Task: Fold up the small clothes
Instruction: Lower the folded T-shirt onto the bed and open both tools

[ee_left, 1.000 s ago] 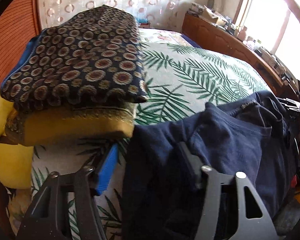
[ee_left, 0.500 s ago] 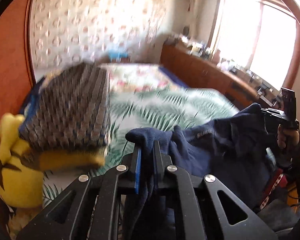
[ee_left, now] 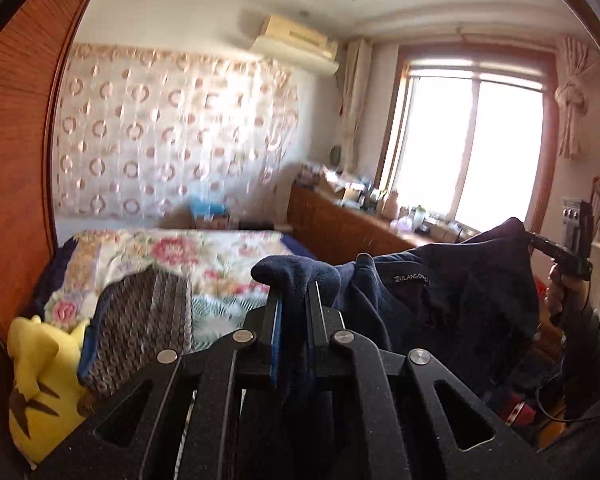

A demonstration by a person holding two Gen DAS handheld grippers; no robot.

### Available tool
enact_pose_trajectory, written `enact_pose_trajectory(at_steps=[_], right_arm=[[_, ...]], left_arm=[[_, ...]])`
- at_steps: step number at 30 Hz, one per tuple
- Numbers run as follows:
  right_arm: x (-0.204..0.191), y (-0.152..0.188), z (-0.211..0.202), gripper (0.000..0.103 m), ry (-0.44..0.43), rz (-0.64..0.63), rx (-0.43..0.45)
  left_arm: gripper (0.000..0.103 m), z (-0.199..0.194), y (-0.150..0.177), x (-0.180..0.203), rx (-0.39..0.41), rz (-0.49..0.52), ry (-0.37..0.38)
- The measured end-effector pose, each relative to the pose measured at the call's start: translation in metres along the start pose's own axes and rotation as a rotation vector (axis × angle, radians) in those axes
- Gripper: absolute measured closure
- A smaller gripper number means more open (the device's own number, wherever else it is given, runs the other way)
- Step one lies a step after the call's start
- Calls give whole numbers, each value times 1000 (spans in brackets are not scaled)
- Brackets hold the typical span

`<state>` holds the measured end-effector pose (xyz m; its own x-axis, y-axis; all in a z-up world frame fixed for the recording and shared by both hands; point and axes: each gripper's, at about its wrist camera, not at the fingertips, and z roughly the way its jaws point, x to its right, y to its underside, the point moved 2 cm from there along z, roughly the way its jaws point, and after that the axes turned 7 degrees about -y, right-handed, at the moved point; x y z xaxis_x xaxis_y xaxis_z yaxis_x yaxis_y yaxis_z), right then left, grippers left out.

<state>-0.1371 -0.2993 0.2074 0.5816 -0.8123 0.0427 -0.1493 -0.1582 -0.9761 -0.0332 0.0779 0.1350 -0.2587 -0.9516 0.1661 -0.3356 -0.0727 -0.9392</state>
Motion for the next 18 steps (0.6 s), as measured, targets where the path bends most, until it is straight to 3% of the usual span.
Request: enact_pose_trajectory(at_steps=[5, 9, 15, 18], right_arm=[[-4, -32, -25, 92, 13, -21, 57], [-2, -29, -3, 91, 40, -30, 35], [23, 1, 103, 91, 95, 26, -124], [44, 30, 182, 91, 121, 43, -223]], left_arm=[[93, -2, -21, -2, 69, 38, -31], [93, 29, -22, -15, 46, 44, -61], [93, 153, 17, -59, -104, 34, -149], [91, 220, 40, -83, -179, 74, -249]])
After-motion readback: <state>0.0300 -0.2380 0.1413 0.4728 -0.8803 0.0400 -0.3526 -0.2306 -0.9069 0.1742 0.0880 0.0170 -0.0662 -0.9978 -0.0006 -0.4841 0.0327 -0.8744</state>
